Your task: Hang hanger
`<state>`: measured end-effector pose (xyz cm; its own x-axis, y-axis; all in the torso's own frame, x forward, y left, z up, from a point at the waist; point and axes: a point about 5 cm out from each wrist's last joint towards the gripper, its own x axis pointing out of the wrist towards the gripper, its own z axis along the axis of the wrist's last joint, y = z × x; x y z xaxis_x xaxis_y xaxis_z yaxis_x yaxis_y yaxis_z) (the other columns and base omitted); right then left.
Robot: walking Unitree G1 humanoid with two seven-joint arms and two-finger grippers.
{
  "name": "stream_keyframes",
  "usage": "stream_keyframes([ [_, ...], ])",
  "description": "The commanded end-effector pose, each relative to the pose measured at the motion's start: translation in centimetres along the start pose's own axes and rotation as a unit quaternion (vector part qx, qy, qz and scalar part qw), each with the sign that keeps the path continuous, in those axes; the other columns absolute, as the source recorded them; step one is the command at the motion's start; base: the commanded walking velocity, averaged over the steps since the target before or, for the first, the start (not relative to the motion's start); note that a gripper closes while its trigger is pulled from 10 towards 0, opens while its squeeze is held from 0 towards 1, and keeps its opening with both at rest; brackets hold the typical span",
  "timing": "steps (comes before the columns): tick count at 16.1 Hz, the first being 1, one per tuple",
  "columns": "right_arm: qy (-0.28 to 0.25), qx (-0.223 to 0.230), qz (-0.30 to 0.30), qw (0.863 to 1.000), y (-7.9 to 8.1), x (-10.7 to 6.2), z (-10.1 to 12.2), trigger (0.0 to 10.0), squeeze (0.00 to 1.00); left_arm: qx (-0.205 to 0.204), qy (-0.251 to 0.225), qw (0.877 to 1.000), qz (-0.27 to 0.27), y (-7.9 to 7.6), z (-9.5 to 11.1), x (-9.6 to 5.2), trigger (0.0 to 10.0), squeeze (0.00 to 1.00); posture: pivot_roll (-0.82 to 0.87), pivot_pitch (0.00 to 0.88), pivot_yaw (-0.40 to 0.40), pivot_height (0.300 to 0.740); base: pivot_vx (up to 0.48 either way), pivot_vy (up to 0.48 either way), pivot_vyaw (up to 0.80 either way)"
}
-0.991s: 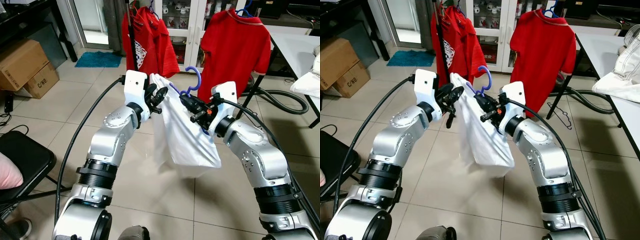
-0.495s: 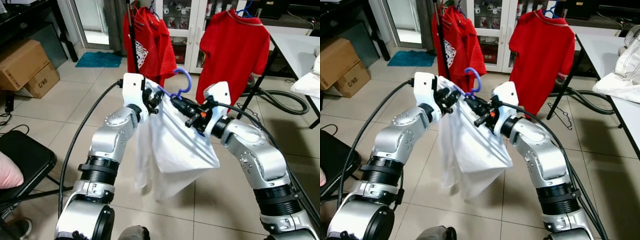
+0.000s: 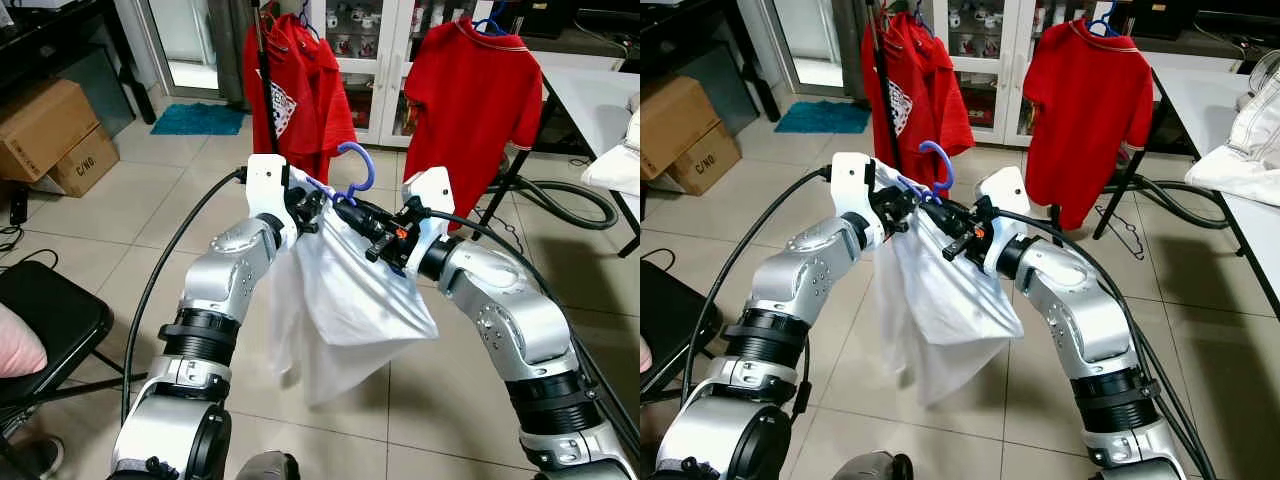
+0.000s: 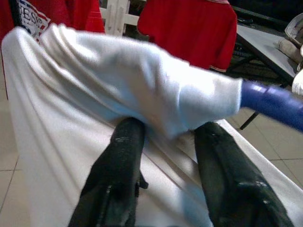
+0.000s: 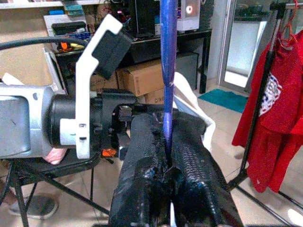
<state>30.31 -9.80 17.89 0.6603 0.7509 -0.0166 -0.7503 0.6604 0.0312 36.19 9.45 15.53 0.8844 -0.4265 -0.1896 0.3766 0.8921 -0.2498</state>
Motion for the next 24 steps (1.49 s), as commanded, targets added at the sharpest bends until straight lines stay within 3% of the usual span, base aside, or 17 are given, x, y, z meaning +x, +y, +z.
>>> stream_keyframes([
  [1,-0.027,-0.012,0.012,0.999,0.4,-0.1,1.3,10.0,0.0,-0.001,0.003,1.0,0.0,-0.1,0.2,0.1,0.0,0.0,-0.04,0.0,0.082,0.74,0.0,0.0,0.0],
  [13,-0.025,-0.007,-0.003,1.0,0.1,-0.1,1.2,10.0,0.0,-0.033,-0.027,0.999,0.02,0.5,0.7,0.0,0.0,0.0,-0.03,0.0,0.08,0.74,0.0,0.0,0.0],
  [17,0.04,0.009,-0.119,0.992,-2.8,-0.5,-0.5,10.0,0.0,-0.035,-0.061,0.997,0.028,0.4,1.4,-0.4,0.0,0.0,-0.03,0.0,0.071,0.74,0.0,0.0,0.0],
  [19,0.051,0.013,-0.133,0.99,-3.3,-0.6,-0.8,10.0,0.0,-0.033,-0.073,0.996,0.037,0.6,1.6,-0.6,0.0,0.0,-0.03,0.0,0.071,0.74,0.0,0.0,0.0],
  [23,0.087,0.013,-0.17,0.981,-3.7,-0.7,-1.9,10.0,0.0,0.034,-0.122,0.991,0.053,0.3,3.4,-1.0,0.0,0.0,-0.03,0.0,0.073,0.74,0.0,0.0,0.0],
  [24,0.095,0.015,-0.19,0.977,-4.1,-0.8,-2.2,10.0,0.0,0.068,-0.145,0.985,0.07,0.4,4.1,-1.4,0.0,0.0,-0.04,0.0,0.074,0.74,0.0,0.0,0.0],
])
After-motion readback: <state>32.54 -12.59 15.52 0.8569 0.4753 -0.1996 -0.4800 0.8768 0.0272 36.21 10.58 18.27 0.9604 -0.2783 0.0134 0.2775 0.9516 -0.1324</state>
